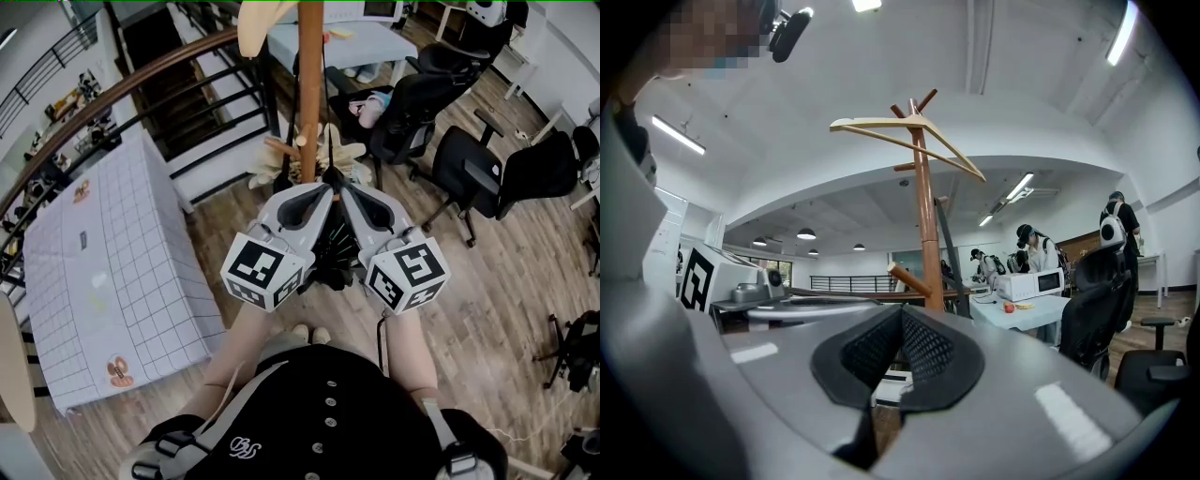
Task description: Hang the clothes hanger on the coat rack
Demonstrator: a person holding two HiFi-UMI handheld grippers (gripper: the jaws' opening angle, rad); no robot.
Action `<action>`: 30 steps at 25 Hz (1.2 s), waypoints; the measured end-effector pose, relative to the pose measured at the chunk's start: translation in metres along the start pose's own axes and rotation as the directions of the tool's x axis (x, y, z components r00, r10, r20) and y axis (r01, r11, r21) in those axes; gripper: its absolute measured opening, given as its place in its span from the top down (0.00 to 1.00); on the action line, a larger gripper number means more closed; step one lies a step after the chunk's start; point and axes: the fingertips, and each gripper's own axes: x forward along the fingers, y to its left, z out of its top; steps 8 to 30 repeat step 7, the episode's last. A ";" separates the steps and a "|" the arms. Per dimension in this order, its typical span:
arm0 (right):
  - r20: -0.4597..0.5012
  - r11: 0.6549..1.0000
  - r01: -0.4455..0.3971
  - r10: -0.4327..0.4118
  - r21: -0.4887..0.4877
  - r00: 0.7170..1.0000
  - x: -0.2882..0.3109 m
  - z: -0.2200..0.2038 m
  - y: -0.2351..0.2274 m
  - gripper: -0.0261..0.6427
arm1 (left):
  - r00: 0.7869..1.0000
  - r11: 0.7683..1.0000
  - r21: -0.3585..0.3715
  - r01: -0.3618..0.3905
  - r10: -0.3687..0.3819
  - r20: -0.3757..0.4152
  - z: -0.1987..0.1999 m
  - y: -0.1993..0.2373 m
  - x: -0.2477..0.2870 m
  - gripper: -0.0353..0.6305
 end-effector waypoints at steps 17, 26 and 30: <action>-0.007 1.000 -0.010 0.010 0.005 1.000 0.001 -0.001 0.001 0.96 | 1.000 1.000 -0.001 -0.017 0.017 0.003 0.002 0.003 0.000 0.95; -0.007 1.000 -0.010 0.010 0.005 1.000 0.001 -0.001 0.001 0.96 | 1.000 1.000 -0.001 -0.017 0.017 0.003 0.002 0.003 0.000 0.95; -0.007 1.000 -0.010 0.010 0.005 1.000 0.001 -0.001 0.001 0.96 | 1.000 1.000 -0.001 -0.017 0.017 0.003 0.002 0.003 0.000 0.95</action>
